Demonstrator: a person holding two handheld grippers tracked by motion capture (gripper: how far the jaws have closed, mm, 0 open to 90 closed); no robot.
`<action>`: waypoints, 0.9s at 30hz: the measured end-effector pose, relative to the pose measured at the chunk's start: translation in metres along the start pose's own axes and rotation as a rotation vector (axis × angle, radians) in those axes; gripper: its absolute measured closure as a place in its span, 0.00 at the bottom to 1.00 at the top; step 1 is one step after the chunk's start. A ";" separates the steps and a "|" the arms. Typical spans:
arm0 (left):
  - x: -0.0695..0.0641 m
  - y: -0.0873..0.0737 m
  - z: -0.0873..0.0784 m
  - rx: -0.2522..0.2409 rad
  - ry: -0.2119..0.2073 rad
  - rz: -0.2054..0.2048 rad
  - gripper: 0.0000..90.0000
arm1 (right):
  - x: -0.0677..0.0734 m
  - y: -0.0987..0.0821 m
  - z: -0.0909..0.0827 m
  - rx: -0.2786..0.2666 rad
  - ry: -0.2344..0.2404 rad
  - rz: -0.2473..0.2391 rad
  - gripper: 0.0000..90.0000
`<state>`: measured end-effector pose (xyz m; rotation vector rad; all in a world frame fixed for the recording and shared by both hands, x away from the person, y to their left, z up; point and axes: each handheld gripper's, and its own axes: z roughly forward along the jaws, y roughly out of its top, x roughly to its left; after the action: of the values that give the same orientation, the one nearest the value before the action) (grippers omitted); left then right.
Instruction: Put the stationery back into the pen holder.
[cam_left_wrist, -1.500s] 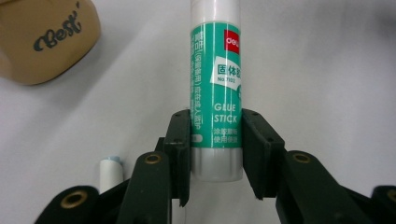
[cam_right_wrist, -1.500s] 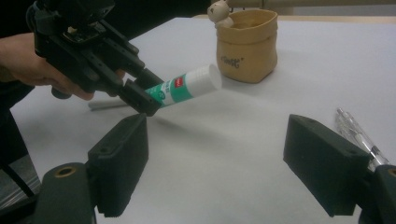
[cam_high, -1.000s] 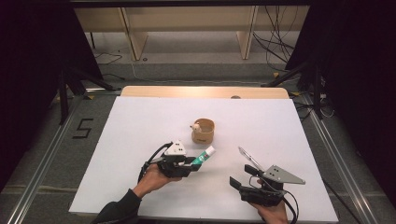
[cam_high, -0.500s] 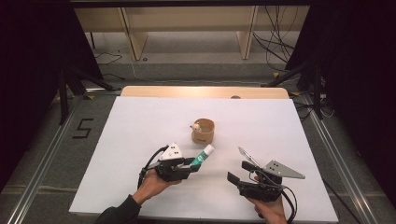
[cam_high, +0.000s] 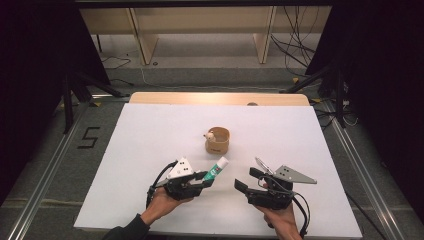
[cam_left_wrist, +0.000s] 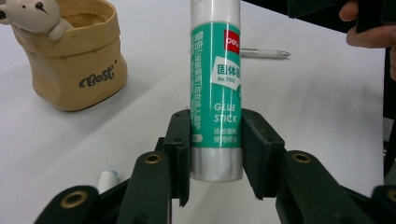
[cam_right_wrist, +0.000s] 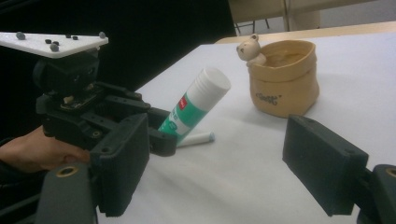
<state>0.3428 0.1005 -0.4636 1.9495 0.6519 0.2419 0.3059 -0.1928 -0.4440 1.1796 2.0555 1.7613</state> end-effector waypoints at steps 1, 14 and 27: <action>-0.001 0.000 -0.001 -0.002 0.000 -0.001 0.73 | 0.001 0.001 0.002 0.004 0.001 0.001 0.27; -0.008 -0.005 -0.004 -0.019 0.007 -0.001 0.73 | 0.005 0.004 0.023 0.005 0.058 0.057 0.28; -0.014 -0.008 -0.009 -0.047 0.003 0.002 0.73 | 0.003 0.002 0.044 0.020 0.124 0.154 0.33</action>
<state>0.3247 0.1021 -0.4648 1.9053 0.6412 0.2592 0.3312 -0.1582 -0.4529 1.2969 2.1053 1.9333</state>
